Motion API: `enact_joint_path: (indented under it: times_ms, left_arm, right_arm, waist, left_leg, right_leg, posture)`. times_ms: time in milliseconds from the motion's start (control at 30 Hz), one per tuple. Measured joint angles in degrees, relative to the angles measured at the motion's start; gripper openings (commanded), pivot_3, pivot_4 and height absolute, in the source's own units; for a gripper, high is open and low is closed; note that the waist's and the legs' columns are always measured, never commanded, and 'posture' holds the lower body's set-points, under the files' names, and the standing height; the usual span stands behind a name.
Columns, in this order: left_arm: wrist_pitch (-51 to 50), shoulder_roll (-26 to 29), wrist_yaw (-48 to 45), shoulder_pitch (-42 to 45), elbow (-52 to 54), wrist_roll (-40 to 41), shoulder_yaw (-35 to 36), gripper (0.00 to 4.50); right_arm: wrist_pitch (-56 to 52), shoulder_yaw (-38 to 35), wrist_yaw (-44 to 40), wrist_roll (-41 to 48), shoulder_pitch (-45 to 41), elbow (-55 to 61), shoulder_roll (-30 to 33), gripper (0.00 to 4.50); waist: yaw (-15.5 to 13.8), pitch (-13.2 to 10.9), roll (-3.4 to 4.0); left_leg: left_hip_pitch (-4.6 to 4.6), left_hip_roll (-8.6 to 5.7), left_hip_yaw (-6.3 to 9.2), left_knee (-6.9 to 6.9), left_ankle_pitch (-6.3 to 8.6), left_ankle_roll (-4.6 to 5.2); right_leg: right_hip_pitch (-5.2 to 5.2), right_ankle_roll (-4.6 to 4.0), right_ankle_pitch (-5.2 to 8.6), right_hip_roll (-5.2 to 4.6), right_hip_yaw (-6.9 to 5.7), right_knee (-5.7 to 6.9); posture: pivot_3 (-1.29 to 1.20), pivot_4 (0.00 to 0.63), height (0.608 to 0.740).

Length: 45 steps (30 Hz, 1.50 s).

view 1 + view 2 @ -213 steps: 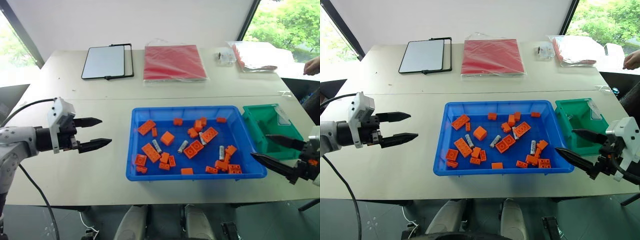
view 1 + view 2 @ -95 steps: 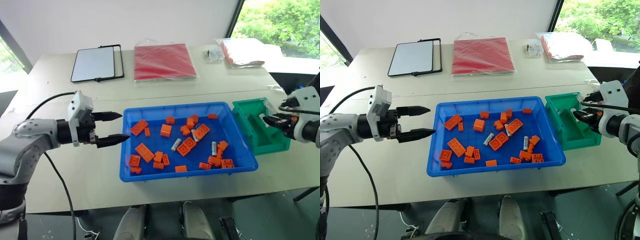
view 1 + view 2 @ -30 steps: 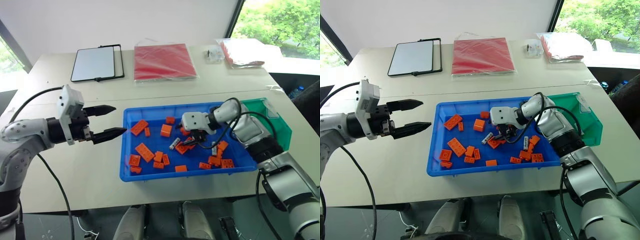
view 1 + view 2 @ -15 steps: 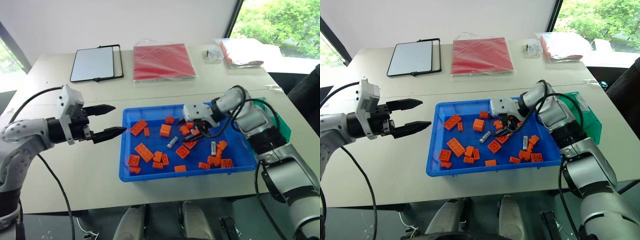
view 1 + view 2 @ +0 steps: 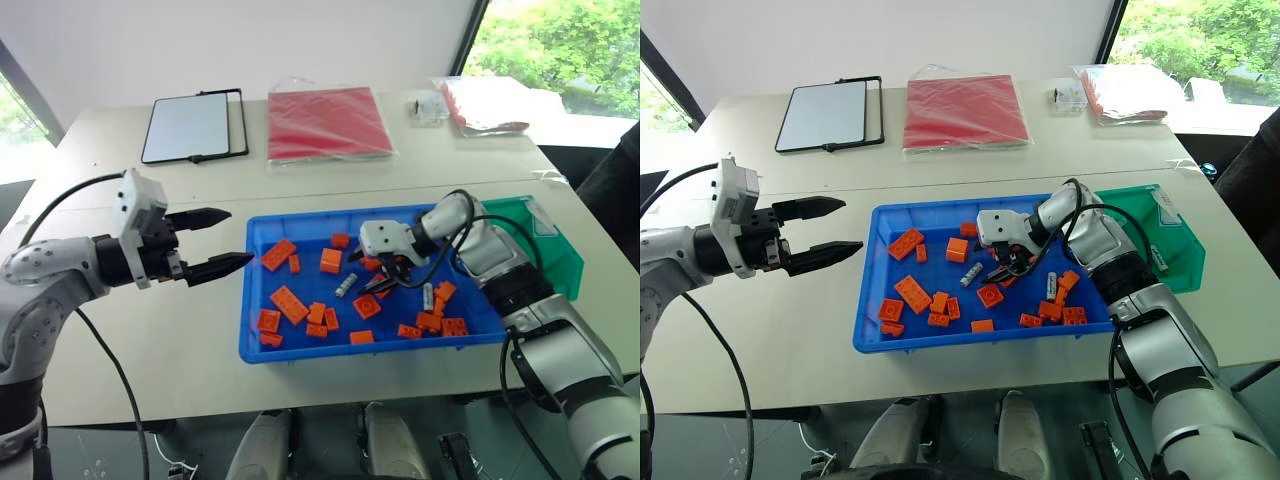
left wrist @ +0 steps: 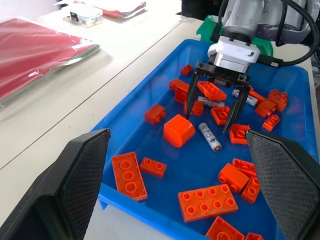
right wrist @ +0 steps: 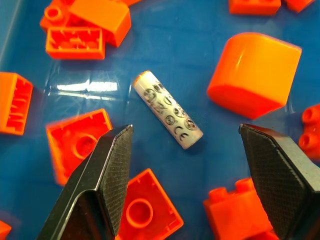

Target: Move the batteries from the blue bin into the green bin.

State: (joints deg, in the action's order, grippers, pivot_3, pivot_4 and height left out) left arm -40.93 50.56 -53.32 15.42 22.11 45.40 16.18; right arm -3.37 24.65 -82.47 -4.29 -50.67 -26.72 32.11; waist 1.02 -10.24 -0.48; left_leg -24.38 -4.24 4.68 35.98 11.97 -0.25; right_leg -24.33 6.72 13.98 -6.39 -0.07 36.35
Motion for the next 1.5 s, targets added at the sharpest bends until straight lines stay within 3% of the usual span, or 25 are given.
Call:
enact_joint_path:
  times_ms: [67, 167, 333, 367, 533, 667, 800, 933, 1067, 1167, 1333, 1500]
  left_arm:
    - [0.0, 0.0, 0.0, 0.0, 0.0, 0.0, 0.0, 4.50]
    - [0.0, 0.0, 0.0, 0.0, 0.0, 0.0, 0.0, 4.50]
    - [0.2, 0.0, 0.0, 0.1, 0.0, -0.4, 0.0, 4.50]
    - [0.2, 0.0, -0.1, 0.2, -0.1, -0.5, -0.1, 4.50]
    - [0.3, -0.1, -0.3, 0.7, -0.8, -1.1, -0.5, 4.50]
    - [0.4, -0.6, -0.6, 0.9, -0.8, -1.1, -1.7, 4.50]
    - [0.5, -1.4, -1.1, 1.2, -1.3, -1.2, -2.9, 4.50]
    - [1.5, -2.6, -1.8, 2.8, -3.1, -2.2, -5.4, 4.50]
    - [1.8, -3.4, -3.0, 5.3, -5.5, -3.2, -7.5, 4.50]
    - [2.4, -3.6, -4.2, 7.1, -6.8, -4.0, -8.7, 4.50]
    - [2.7, -3.6, -5.1, 8.2, -8.0, -4.8, -8.7, 4.50]
    - [2.7, -3.9, -5.1, 8.3, -8.0, -4.8, -8.7, 4.50]
  right_arm:
    - [0.0, 0.0, 0.2, -0.1, 0.1, 0.0, -0.4, 3.46]
    - [-0.2, 0.0, 0.4, 0.0, 1.1, 0.1, -0.9, 2.63]
    - [-2.8, -0.1, 0.0, 0.3, 3.4, 3.8, -1.0, 0.16]
    - [-3.5, -0.2, -0.1, 0.4, 4.0, 5.2, -0.6, 0.02]
    - [-12.9, -4.4, 1.7, 3.6, 8.8, 17.2, 3.5, 0.02]
    - [-29.7, -15.6, 8.3, 9.1, 11.6, 31.7, 7.4, 0.02]
    - [-48.8, -31.6, 19.8, 12.4, 12.6, 42.3, 10.7, 0.02]
    - [-58.7, -43.2, 29.0, 10.7, 21.4, 47.1, 16.8, 0.02]
    - [-61.0, -47.3, 32.8, 9.7, 30.4, 49.2, 20.6, 0.02]
    - [-59.4, -47.5, 34.7, 9.1, 36.6, 49.5, 22.5, 1.47]
    - [-56.2, -45.4, 37.3, 9.1, 37.4, 49.5, 23.9, 3.90]
    - [-56.4, -44.3, 37.0, 13.2, 30.9, 50.8, 24.1, 3.90]
  waist:
    - [0.0, 0.0, 0.00]
    - [0.0, 0.0, 0.00]
    - [-0.1, 0.0, 0.00]
    - [-0.1, 0.0, 0.00]
    - [-0.4, 0.0, 0.00]
    - [-0.4, 0.0, 0.00]
    - [-0.7, 0.0, -0.01]
    - [-2.0, 0.0, -0.01]
    - [-1.7, 0.0, -0.01]
    - [-1.4, 0.0, 0.02]
    - [-1.1, 0.0, 0.05]
    - [-1.2, 0.0, 0.06]
  left_leg:
    - [0.00, 0.00, 0.00, -0.01, 0.00, 0.00]
    - [0.00, 0.00, 0.00, 0.01, 0.00, 0.00]
    - [0.00, 0.00, 0.00, 0.02, 0.00, 0.00]
    - [0.00, 0.00, 0.00, 0.02, 0.00, 0.00]
    - [-0.02, -0.01, 0.01, 0.02, 0.00, 0.00]
    - [-0.02, -0.01, 0.02, 0.01, 0.01, 0.01]
    - [-0.03, -0.02, 0.02, 0.03, 0.01, 0.01]
    - [-0.07, -0.05, -0.01, 0.03, 0.02, 0.03]
    - [-0.06, -0.04, -0.10, 0.10, 0.02, 0.05]
    - [-0.04, -0.01, -0.15, 0.09, 0.01, 0.06]
    - [-0.04, 0.02, -0.14, 0.09, 0.01, 0.07]
    - [-0.05, 0.02, -0.12, 0.10, 0.02, 0.07]
  right_leg:
    - [-0.01, 0.00, 0.00, 0.00, 0.00, 0.01]
    - [0.00, 0.00, 0.00, 0.00, 0.00, 0.01]
    - [0.00, 0.00, 0.00, 0.00, 0.00, 0.01]
    - [0.00, 0.00, 0.00, 0.00, 0.00, 0.01]
    - [0.00, 0.00, 0.00, -0.02, 0.00, 0.01]
    - [0.00, 0.00, 0.00, -0.05, 0.01, 0.01]
    - [0.01, -0.01, 0.01, -0.07, 0.01, -0.01]
    - [0.03, -0.09, 0.05, -0.15, 0.01, -0.07]
    - [0.07, -0.20, 0.12, -0.17, 0.04, -0.09]
    - [0.08, -0.18, 0.10, -0.14, 0.07, -0.10]
    - [0.07, -0.07, 0.04, -0.10, 0.06, -0.09]
    - [0.07, -0.06, 0.04, -0.10, 0.05, -0.10]
  posture:
    - [0.00, 0.150, 0.731]
    - [0.00, 0.150, 0.731]
    - [0.00, 0.150, 0.731]
    - [0.00, 0.150, 0.731]
    - [0.00, 0.150, 0.731]
    - [0.00, 0.150, 0.731]
    - [0.00, 0.150, 0.731]
    - [0.00, 0.150, 0.731]
    - [0.00, 0.150, 0.731]
    - [0.00, 0.150, 0.731]
    - [0.00, 0.150, 0.731]
    - [0.00, 0.150, 0.731]
